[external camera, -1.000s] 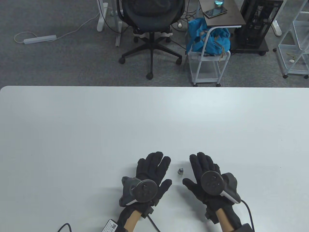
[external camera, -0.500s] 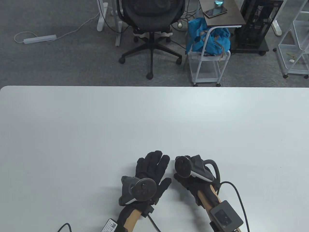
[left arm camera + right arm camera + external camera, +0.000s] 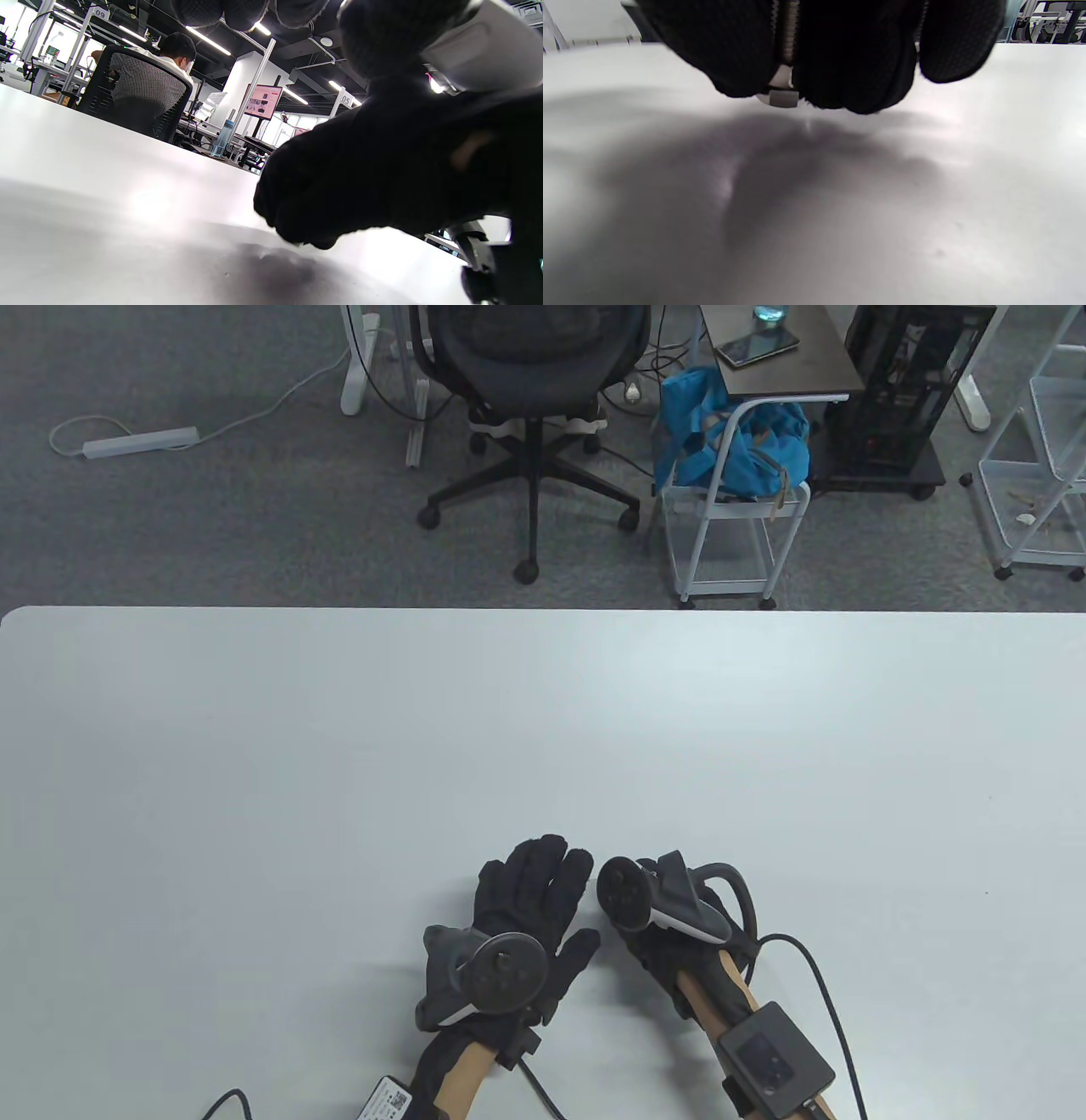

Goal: Unscrew nut from screw

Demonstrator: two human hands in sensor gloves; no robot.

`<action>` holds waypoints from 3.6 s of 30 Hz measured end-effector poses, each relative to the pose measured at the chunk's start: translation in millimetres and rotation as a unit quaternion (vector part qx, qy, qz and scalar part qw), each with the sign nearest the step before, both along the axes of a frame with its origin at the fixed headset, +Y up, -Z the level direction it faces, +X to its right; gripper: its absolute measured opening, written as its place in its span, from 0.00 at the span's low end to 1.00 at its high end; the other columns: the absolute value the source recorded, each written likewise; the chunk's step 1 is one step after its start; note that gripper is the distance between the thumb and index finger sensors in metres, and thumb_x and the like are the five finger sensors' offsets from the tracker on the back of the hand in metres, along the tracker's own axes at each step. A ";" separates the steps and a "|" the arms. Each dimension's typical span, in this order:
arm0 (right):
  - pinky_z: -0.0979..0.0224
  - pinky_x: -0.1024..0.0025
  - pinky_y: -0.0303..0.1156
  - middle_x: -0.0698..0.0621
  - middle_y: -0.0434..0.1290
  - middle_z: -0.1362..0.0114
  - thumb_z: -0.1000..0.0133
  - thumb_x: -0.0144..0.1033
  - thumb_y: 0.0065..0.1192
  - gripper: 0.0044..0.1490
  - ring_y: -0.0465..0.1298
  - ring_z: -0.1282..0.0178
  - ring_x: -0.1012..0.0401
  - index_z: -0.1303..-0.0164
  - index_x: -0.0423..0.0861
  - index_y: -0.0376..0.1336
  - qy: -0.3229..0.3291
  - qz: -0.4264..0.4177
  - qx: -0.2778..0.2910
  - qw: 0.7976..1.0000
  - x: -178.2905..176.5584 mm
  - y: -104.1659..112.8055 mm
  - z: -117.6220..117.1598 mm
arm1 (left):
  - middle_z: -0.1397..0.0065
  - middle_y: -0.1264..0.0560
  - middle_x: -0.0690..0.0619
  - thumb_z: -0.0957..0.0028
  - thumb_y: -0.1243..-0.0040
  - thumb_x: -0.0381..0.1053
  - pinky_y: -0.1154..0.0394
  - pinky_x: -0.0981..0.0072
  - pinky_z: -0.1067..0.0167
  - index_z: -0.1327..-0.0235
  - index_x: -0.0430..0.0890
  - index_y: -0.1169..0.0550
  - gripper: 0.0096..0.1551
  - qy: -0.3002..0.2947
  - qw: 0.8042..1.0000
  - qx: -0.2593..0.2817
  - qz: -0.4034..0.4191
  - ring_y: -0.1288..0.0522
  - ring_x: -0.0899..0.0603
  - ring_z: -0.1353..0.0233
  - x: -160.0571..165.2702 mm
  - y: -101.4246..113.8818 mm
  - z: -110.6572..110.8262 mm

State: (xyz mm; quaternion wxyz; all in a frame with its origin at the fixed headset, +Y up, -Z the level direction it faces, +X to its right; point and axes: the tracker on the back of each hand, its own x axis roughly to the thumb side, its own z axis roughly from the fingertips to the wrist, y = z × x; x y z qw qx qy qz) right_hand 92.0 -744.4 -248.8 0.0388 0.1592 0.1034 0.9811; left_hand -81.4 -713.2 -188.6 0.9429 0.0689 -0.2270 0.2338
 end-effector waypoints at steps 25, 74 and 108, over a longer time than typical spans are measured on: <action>0.40 0.42 0.77 0.44 0.79 0.44 0.43 0.45 0.66 0.33 0.82 0.54 0.49 0.34 0.39 0.65 -0.137 -0.596 -0.135 0.780 70.1 4.5 49.6 | 0.27 0.26 0.41 0.49 0.32 0.54 0.31 0.31 0.34 0.27 0.49 0.31 0.37 -0.050 0.984 0.002 0.172 0.23 0.36 0.33 17.6 -8.1 10.0; 0.33 0.39 0.72 0.44 0.76 0.40 0.42 0.42 0.65 0.32 0.79 0.47 0.48 0.28 0.43 0.63 -0.035 -0.536 0.031 0.843 49.9 23.5 67.3 | 0.39 0.19 0.42 0.48 0.31 0.53 0.22 0.39 0.43 0.36 0.48 0.23 0.27 -0.003 0.831 -0.273 0.485 0.17 0.42 0.48 0.0 -44.1 -3.4; 0.31 0.32 0.63 0.35 0.66 0.25 0.40 0.52 0.59 0.40 0.69 0.32 0.38 0.23 0.41 0.59 -0.070 -0.560 0.010 0.826 51.9 15.1 66.1 | 0.38 0.20 0.42 0.48 0.32 0.52 0.23 0.39 0.42 0.36 0.49 0.24 0.27 -0.002 0.825 -0.284 0.488 0.18 0.41 0.47 0.2 -47.0 -4.8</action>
